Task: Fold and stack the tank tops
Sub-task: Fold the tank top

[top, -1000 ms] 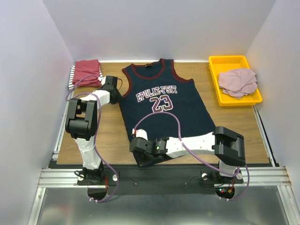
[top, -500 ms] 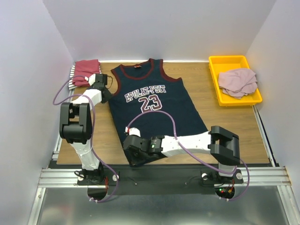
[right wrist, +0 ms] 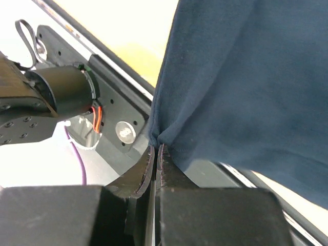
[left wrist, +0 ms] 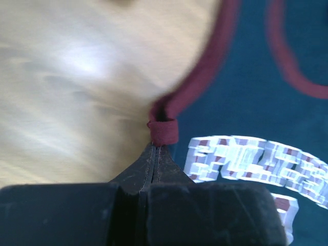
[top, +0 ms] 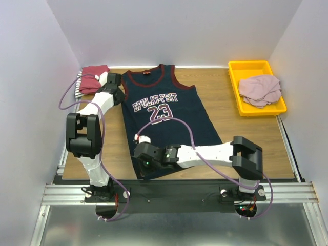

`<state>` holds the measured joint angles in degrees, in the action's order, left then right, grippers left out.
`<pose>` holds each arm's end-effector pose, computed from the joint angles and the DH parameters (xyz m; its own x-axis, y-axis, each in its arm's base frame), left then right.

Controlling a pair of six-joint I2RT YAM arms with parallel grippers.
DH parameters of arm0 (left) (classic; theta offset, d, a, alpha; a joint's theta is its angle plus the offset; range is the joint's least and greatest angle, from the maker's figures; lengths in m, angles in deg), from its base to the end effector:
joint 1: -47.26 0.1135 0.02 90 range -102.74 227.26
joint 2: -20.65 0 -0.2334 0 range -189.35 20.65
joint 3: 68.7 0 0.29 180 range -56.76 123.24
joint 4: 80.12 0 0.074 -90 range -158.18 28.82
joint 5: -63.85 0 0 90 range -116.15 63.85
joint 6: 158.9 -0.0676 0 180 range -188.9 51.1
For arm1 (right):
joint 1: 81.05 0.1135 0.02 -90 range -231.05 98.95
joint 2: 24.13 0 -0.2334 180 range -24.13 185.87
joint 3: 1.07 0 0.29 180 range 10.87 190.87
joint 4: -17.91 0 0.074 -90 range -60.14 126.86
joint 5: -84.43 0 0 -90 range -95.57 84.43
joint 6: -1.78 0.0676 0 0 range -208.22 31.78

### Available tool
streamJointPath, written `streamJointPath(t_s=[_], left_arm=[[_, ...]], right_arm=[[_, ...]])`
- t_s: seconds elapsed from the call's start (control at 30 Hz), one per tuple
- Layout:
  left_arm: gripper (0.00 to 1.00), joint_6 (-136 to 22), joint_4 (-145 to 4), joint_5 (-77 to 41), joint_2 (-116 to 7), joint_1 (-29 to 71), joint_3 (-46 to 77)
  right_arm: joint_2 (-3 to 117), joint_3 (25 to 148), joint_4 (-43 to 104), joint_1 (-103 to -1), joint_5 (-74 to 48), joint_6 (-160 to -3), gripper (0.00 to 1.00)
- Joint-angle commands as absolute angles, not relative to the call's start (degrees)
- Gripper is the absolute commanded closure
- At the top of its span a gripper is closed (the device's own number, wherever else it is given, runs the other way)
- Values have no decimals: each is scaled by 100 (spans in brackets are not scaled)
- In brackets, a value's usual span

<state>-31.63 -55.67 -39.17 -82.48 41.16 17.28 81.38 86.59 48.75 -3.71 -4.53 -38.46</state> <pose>0.4538 -0.0332 0.1624 -0.4866 -0.5414 -0.6857 -0.4507 0.8279 -0.3338 0.1002 0.4407 0.1432 -0.8490 -0.2972 -0.4368 -0.5028 0.7086 0.4951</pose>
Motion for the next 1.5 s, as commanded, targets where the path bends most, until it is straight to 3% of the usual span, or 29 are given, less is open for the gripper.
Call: streamJointPath(t_s=[0.0, 0.63, 1.47], left_arm=[[100, -2936, -5606, -4004, -8358, 3760, 2269], [100, -2540, -5482, -4048, -9598, 2846, 3394], [100, -2505, -5263, -4101, -10301, 2415, 4177]], right_arm=[[7414, 8295, 4726, -564, -223, -3751, 100], [5858, 6071, 4453, -1241, 164, -3224, 100], [4820, 4937, 4374, -1671, 401, -2758, 99]])
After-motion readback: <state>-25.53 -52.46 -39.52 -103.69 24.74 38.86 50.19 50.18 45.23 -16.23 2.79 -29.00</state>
